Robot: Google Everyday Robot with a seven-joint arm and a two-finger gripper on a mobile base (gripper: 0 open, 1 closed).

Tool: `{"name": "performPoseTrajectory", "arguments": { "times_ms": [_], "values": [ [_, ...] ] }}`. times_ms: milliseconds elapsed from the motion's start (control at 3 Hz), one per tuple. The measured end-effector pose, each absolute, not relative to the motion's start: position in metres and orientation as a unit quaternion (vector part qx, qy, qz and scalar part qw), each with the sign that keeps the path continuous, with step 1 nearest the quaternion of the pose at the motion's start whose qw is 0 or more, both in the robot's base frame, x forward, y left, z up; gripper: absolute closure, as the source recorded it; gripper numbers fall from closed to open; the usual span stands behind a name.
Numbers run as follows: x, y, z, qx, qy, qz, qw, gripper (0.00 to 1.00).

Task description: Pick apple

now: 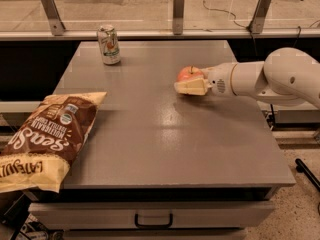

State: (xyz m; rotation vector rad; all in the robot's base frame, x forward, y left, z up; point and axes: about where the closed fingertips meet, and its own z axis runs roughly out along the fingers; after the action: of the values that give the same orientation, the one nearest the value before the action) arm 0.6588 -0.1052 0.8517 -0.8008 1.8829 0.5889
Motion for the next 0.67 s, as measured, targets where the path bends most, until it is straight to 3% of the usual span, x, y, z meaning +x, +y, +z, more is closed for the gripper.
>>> {"name": "performPoseTrajectory", "arguments": {
  "times_ms": [333, 667],
  "values": [
    [0.6587, -0.1025, 0.8516, -0.33, 0.773, 0.243, 0.484, 0.88],
    [0.6586, -0.1004, 0.8515, -0.332, 0.772, 0.244, 0.484, 1.0]
  ]
}}
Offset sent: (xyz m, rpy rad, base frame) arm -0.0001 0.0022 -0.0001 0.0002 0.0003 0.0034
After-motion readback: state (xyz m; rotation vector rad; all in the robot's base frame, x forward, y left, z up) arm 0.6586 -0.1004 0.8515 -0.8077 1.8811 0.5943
